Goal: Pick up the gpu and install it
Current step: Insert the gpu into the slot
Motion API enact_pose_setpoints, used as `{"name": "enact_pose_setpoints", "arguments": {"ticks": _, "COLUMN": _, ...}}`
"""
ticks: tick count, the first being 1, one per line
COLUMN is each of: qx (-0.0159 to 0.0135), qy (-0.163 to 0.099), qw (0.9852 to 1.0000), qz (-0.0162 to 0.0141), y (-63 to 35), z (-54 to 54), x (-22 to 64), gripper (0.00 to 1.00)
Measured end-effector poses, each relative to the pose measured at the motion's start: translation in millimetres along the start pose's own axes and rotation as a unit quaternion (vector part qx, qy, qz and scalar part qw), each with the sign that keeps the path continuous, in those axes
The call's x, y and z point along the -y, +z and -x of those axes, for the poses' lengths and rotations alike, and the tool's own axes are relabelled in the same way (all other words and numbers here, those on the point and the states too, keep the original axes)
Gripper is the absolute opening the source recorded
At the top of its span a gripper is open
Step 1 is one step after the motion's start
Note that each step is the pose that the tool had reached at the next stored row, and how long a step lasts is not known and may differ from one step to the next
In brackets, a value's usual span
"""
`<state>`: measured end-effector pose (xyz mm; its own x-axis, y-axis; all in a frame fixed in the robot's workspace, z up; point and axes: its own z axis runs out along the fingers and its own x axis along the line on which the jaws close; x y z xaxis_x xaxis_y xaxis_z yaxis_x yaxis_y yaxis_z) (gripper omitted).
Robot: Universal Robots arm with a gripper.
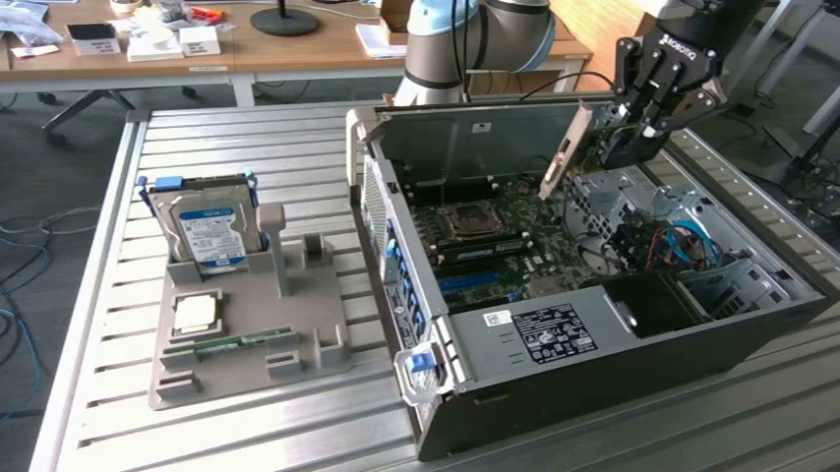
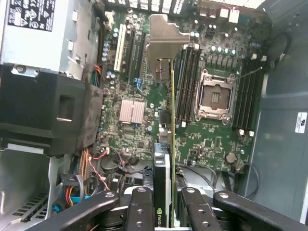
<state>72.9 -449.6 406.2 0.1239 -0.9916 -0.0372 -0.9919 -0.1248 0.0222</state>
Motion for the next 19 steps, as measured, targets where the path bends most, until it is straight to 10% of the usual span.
{"name": "enact_pose_setpoints", "arguments": {"ticks": 10, "qx": 0.0038, "qy": 0.027, "qw": 0.9996, "qz": -0.004, "y": 1.2, "z": 0.3, "x": -2.6, "gripper": 0.27}}
{"name": "enact_pose_setpoints", "arguments": {"ticks": 16, "qx": 0.0197, "qy": 0.028, "qw": 0.9993, "qz": -0.0148, "y": 1.3, "z": 0.5, "x": -4.0, "gripper": 0.27}}
{"name": "enact_pose_setpoints", "arguments": {"ticks": 19, "qx": 0.0217, "qy": 0.031, "qw": 0.9991, "qz": -0.0171, "y": 1.6, "z": 0.5, "x": -4.1, "gripper": 0.27}}
